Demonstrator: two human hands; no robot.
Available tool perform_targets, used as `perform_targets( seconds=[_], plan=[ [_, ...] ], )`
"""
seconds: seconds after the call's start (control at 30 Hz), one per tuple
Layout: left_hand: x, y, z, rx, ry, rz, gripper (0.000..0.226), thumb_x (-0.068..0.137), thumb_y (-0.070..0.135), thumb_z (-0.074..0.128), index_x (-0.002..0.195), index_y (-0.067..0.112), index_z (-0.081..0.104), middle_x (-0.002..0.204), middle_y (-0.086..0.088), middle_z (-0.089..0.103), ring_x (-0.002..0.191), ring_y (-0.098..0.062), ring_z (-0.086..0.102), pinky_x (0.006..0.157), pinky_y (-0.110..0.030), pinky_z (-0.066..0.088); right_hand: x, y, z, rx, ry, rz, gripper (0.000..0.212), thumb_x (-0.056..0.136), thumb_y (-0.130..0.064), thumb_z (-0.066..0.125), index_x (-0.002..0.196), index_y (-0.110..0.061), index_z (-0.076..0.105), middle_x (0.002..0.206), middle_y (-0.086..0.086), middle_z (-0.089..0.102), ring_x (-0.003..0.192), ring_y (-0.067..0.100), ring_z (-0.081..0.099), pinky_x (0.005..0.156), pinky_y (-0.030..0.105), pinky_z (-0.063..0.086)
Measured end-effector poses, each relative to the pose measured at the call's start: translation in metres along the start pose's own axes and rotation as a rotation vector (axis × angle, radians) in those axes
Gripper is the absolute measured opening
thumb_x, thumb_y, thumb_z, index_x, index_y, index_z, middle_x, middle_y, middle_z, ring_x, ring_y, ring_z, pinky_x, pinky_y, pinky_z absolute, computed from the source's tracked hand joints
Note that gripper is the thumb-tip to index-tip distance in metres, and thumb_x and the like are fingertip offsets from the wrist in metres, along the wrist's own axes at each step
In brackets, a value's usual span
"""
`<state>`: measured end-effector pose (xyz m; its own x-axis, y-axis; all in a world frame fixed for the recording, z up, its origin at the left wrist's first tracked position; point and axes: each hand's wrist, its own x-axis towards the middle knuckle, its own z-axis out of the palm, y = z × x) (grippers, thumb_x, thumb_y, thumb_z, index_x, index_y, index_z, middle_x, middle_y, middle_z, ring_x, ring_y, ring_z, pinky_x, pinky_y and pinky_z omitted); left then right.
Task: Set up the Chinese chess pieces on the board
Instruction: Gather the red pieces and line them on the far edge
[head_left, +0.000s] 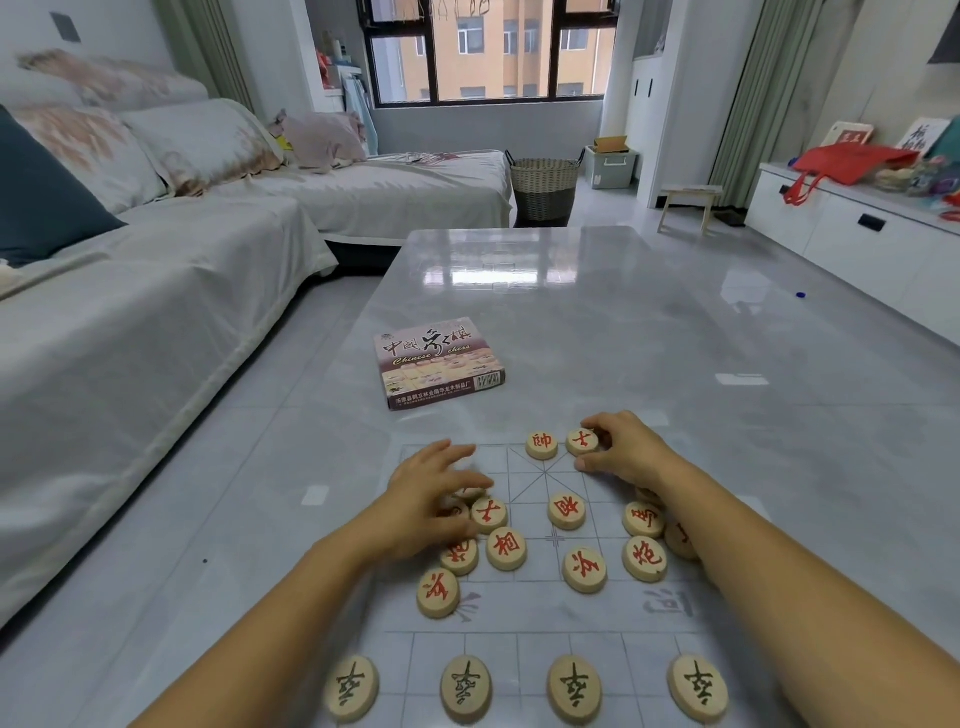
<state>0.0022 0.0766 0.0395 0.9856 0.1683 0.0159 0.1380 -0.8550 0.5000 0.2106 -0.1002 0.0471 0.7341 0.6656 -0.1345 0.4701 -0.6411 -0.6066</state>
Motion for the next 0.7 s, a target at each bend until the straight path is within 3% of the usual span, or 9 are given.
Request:
perform_targets(
  seconds=[0.17, 0.27, 0.4, 0.57, 0.7],
  plan=[
    [0.016, 0.022, 0.000, 0.160, -0.161, -0.055, 0.047, 0.081, 0.034, 0.065, 0.126, 0.027, 0.052, 0.151, 0.004, 0.030, 0.142, -0.017, 0.016, 0.116, -0.040, 0.019, -0.003, -0.001, 0.001, 0.005, 0.005, 0.007, 0.067, 0.077, -0.022, 0.074, 0.136, -0.016, 0.043, 0.136, 0.009, 0.043, 0.120, 0.028, 0.048, 0.101, 0.035, 0.039],
    [0.018, 0.028, 0.001, 0.152, -0.108, -0.059, 0.038, 0.082, 0.030, 0.065, 0.118, 0.023, 0.057, 0.138, 0.003, 0.044, 0.129, -0.016, 0.034, 0.109, -0.035, 0.031, -0.004, -0.001, 0.000, 0.005, 0.005, 0.004, 0.068, 0.078, -0.022, 0.073, 0.137, -0.018, 0.041, 0.138, 0.009, 0.043, 0.121, 0.028, 0.047, 0.102, 0.036, 0.039],
    [0.024, 0.033, -0.003, -0.081, 0.077, -0.147, 0.031, 0.083, 0.025, 0.063, 0.114, 0.025, 0.058, 0.118, 0.002, 0.054, 0.113, -0.017, 0.048, 0.098, -0.032, 0.042, -0.005, 0.001, 0.000, 0.003, 0.009, -0.005, 0.068, 0.078, -0.025, 0.073, 0.137, -0.021, 0.040, 0.137, 0.007, 0.043, 0.121, 0.027, 0.047, 0.100, 0.035, 0.039],
    [0.057, 0.031, -0.005, 0.025, 0.124, -0.238, 0.038, 0.087, 0.026, 0.059, 0.124, 0.020, 0.054, 0.121, -0.003, 0.057, 0.114, -0.023, 0.049, 0.101, -0.043, 0.040, -0.005, 0.003, 0.000, 0.017, 0.017, -0.009, 0.061, 0.080, -0.031, 0.069, 0.135, -0.025, 0.043, 0.134, 0.005, 0.045, 0.119, 0.024, 0.049, 0.099, 0.034, 0.041],
    [0.073, 0.026, 0.005, -0.068, 0.154, -0.295, 0.042, 0.086, 0.025, 0.062, 0.126, 0.020, 0.050, 0.124, -0.003, 0.059, 0.114, -0.021, 0.053, 0.103, -0.044, 0.040, -0.002, 0.005, 0.002, -0.003, 0.036, -0.018, 0.050, 0.083, -0.030, 0.066, 0.130, -0.022, 0.049, 0.129, 0.005, 0.047, 0.117, 0.024, 0.050, 0.099, 0.034, 0.042]
  ],
)
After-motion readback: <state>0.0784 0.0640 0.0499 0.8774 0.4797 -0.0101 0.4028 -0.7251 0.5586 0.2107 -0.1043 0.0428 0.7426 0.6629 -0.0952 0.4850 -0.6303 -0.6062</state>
